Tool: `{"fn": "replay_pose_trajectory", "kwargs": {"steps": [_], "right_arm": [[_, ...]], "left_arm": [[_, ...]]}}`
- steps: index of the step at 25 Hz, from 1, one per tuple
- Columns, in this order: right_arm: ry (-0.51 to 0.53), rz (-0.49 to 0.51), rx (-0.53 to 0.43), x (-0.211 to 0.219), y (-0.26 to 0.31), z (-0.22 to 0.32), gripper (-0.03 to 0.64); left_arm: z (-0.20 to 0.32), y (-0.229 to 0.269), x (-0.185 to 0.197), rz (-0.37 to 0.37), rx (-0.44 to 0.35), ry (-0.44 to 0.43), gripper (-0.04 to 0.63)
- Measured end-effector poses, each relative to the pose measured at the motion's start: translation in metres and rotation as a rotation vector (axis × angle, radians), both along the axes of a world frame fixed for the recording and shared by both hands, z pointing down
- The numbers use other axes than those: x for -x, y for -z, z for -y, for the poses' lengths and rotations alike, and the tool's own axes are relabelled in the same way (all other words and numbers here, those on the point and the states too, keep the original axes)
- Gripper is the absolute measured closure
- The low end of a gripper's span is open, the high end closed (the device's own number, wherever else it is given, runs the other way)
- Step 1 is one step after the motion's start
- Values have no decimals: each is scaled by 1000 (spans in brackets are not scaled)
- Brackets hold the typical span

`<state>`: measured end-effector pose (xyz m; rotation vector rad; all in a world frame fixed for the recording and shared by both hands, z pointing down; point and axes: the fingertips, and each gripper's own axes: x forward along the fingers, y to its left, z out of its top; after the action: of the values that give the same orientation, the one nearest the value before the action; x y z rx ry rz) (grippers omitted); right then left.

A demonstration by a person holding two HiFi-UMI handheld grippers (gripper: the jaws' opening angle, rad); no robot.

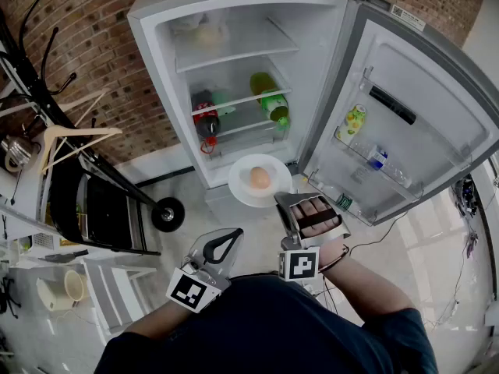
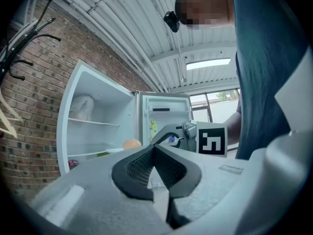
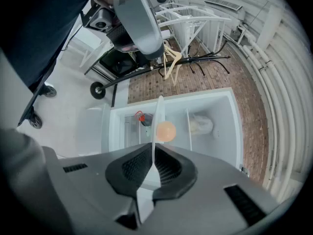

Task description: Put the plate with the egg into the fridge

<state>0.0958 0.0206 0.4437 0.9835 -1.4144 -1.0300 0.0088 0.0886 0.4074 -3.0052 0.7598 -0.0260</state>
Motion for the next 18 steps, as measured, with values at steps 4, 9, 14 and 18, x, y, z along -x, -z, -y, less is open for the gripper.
{"fn": "replay_pose_trajectory", "kwargs": {"steps": [4,9,14,18], "right_arm": [[8,4,10,-2,-2,0,595],[16,5,13,-5,-5,4,595],[38,11,10,-8,-4,9,595],[65,10,18,-12,-7,17,595]], "left_arm": [[0,-1,-2,0,-1,6,591],[1,-3,-7,1,3,18,591],[3,-2,-12,1,2,42,591],[5,-1,-18,1,-4,76,591]]}}
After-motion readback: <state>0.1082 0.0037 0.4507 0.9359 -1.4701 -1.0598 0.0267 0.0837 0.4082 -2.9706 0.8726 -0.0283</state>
